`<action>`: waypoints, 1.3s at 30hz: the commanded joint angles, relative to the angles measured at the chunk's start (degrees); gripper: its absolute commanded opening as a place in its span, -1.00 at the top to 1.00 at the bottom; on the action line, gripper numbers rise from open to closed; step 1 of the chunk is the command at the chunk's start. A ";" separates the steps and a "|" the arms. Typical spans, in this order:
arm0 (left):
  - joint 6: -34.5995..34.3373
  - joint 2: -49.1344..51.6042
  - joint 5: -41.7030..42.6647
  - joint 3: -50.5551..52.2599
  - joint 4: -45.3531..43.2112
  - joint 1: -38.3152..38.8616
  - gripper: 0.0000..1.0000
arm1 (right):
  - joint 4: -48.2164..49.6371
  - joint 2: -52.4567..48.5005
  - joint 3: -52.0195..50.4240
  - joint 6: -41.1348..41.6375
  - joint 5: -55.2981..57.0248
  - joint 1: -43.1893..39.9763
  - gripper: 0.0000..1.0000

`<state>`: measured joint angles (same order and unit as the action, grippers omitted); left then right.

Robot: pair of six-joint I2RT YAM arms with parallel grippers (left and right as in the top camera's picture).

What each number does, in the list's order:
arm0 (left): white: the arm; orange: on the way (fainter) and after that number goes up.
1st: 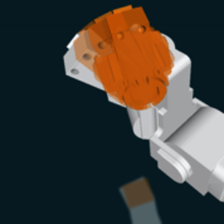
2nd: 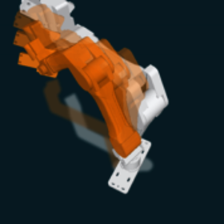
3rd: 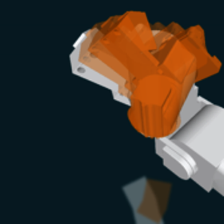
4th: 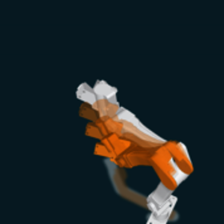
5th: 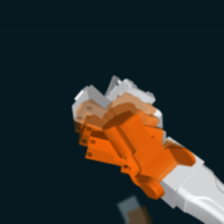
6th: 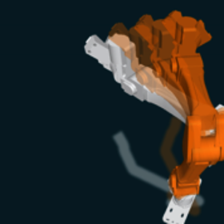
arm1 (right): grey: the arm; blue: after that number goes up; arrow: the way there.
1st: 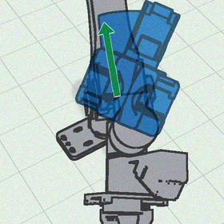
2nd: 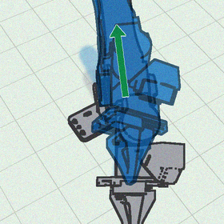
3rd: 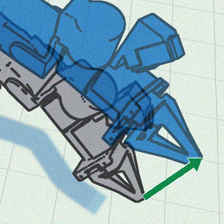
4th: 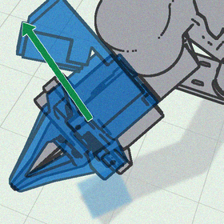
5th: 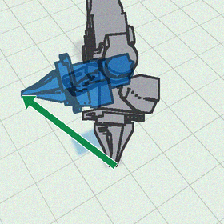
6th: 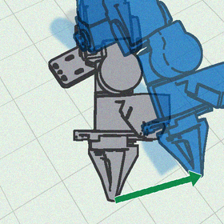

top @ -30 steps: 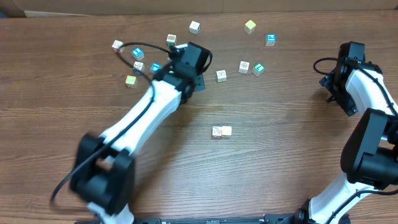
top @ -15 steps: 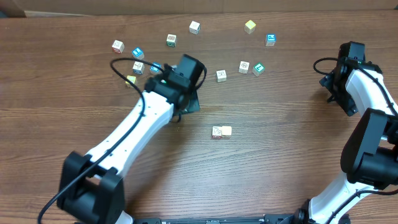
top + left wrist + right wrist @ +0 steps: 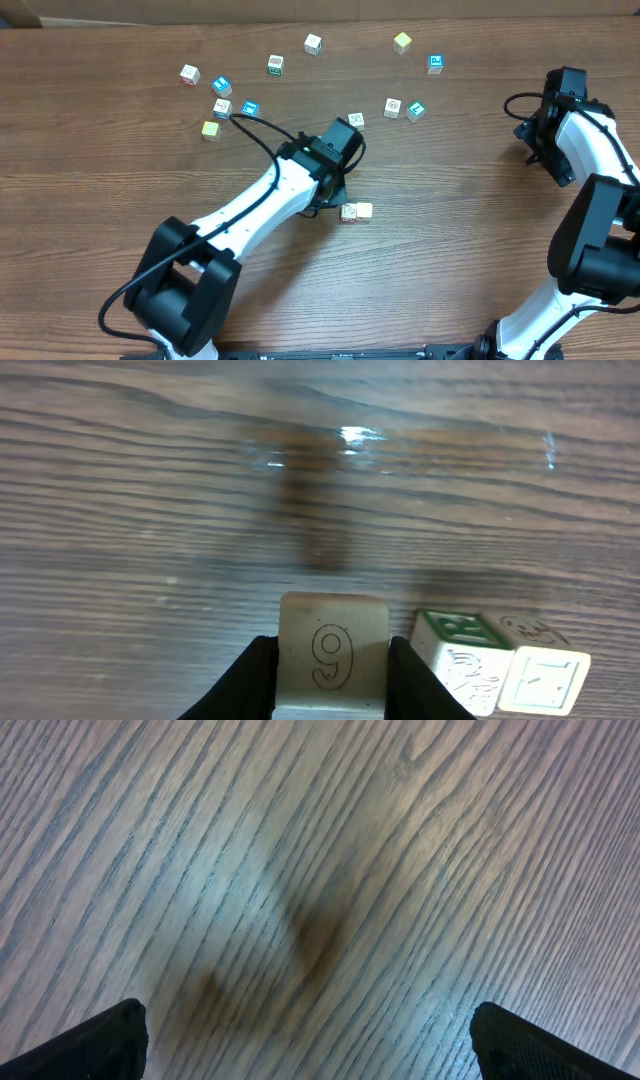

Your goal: Form a horizontal line

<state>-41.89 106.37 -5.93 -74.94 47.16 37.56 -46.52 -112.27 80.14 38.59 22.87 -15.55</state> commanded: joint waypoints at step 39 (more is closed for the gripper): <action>1.79 2.08 -5.20 0.33 -8.02 0.61 0.92 | 0.15 -0.81 1.16 -0.09 0.63 0.04 -1.00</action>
<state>-41.76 107.70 -9.69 -74.94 39.94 38.26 -46.50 -112.27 80.14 38.57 22.90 -15.55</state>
